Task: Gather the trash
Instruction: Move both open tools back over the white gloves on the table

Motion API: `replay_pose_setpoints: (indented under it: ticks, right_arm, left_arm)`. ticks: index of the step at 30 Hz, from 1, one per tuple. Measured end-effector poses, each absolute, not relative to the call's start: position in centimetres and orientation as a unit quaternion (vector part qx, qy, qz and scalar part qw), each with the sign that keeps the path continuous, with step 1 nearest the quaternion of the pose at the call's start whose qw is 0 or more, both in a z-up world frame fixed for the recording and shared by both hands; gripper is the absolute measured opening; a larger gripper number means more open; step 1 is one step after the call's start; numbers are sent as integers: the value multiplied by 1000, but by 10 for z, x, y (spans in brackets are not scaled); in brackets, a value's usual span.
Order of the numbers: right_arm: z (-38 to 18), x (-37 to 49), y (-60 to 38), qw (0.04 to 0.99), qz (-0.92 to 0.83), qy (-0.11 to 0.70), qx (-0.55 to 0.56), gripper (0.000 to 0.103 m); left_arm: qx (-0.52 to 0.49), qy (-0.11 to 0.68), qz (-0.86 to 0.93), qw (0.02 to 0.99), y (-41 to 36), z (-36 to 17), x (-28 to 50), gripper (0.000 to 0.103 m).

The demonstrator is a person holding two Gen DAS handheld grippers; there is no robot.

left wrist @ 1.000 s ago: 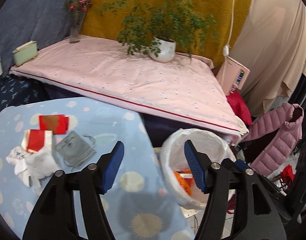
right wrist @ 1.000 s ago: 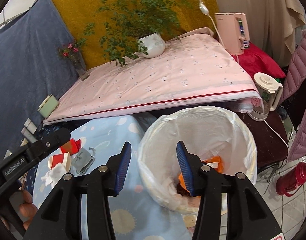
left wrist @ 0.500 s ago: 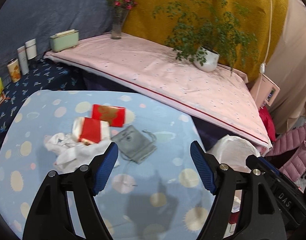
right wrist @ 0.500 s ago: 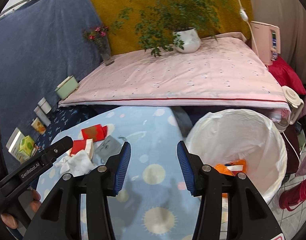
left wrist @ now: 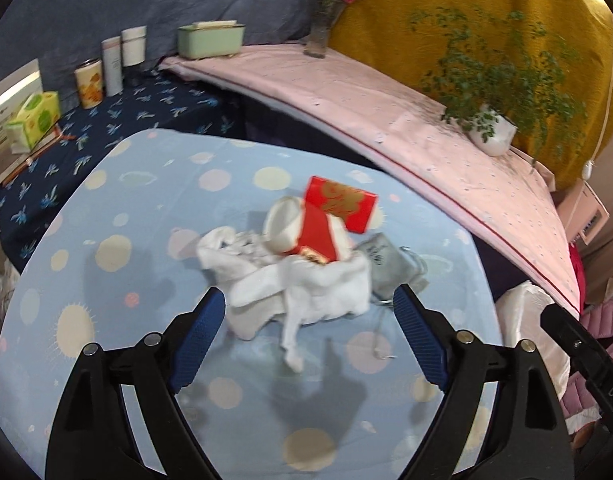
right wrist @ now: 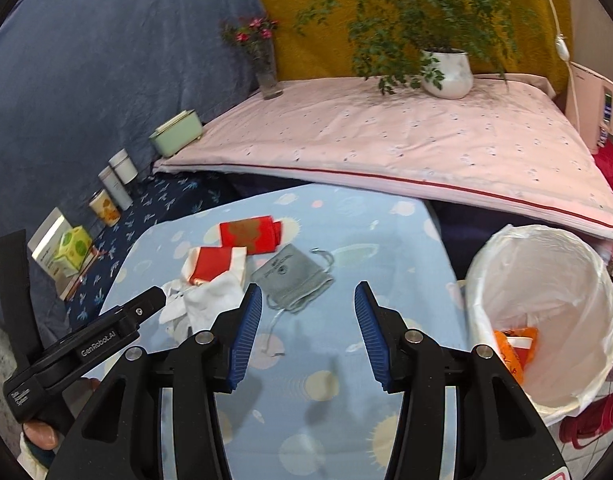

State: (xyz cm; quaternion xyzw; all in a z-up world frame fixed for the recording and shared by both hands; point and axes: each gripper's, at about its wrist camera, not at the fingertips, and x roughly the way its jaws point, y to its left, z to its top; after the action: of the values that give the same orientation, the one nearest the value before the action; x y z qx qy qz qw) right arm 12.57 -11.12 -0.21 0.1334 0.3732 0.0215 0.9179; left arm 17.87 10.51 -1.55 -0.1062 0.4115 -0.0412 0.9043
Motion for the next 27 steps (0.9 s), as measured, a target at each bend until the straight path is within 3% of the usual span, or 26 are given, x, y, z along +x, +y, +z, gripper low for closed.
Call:
replay_pose_setpoints:
  ticks: [12, 16, 25, 27]
  right_arm:
    - [-24, 159, -54, 904, 66, 408, 114, 47]
    - [-36, 171, -41, 898, 77, 416, 120, 57]
    - [-57, 209, -17, 888, 92, 431, 131, 60]
    - [-63, 218, -13, 885, 93, 436, 136, 61]
  left_arm:
    - [-141, 442, 5, 886, 161, -51, 197, 82]
    - [-160, 452, 13, 877, 175, -60, 206, 84]
    - [-229, 472, -2, 851, 196, -74, 233, 85]
    - [-242, 476, -9, 845, 195, -77, 238, 81]
